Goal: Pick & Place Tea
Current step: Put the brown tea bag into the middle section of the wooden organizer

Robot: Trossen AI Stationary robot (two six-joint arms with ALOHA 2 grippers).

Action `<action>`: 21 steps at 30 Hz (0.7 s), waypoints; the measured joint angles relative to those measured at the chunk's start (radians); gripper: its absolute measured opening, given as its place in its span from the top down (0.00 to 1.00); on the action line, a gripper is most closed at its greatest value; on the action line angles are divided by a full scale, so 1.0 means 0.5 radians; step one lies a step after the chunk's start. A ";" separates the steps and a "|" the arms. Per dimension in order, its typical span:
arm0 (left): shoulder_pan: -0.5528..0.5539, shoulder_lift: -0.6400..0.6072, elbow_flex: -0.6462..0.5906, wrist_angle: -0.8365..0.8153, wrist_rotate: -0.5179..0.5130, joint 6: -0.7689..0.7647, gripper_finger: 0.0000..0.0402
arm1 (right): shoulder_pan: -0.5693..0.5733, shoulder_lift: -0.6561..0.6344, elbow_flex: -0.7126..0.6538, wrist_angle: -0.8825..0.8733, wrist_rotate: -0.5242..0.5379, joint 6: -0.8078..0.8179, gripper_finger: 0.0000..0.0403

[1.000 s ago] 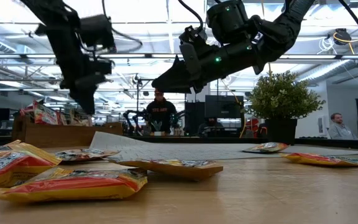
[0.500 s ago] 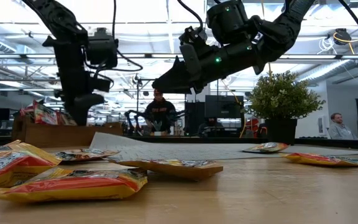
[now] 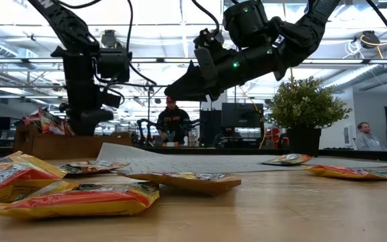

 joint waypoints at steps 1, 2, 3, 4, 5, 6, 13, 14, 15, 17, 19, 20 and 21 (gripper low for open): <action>0.000 0.021 0.000 0.003 -0.010 -0.002 1.00 | 0.000 0.000 0.001 0.000 0.000 0.000 0.51; 0.000 0.048 0.000 0.010 -0.021 -0.003 1.00 | 0.000 0.000 0.000 0.000 0.000 0.000 0.51; 0.000 0.070 0.001 0.016 -0.031 -0.004 1.00 | 0.000 0.000 0.000 0.000 -0.001 0.000 0.51; 0.000 0.082 0.001 0.018 -0.039 -0.009 1.00 | 0.000 0.000 0.000 0.000 0.000 0.000 0.51; 0.000 0.093 0.001 0.018 -0.054 -0.011 1.00 | 0.000 0.000 0.000 0.000 0.000 0.000 0.51; -0.001 0.099 0.001 0.019 -0.076 -0.012 1.00 | 0.000 0.000 0.000 0.000 -0.001 0.000 0.51; -0.020 0.081 -0.007 -0.089 -0.193 -0.088 1.00 | 0.001 0.000 0.000 0.001 0.000 0.001 0.51; -0.019 0.081 -0.007 -0.108 -0.195 -0.101 1.00 | 0.001 0.000 0.001 0.002 0.000 0.001 0.51; -0.019 0.081 -0.007 -0.122 -0.201 -0.105 1.00 | 0.001 0.000 0.001 0.002 -0.001 0.001 0.51; -0.021 0.081 -0.007 -0.135 -0.217 -0.109 1.00 | 0.001 0.000 0.001 0.002 -0.001 0.001 0.51; -0.024 0.081 -0.007 -0.127 -0.225 -0.115 1.00 | 0.001 0.000 0.000 0.002 0.000 0.001 0.51; -0.028 0.081 -0.007 -0.126 -0.230 -0.115 1.00 | 0.001 0.000 0.001 0.002 0.000 0.001 0.51; -0.031 0.081 -0.005 -0.128 -0.231 -0.115 1.00 | 0.001 0.000 0.001 0.002 0.000 0.001 0.51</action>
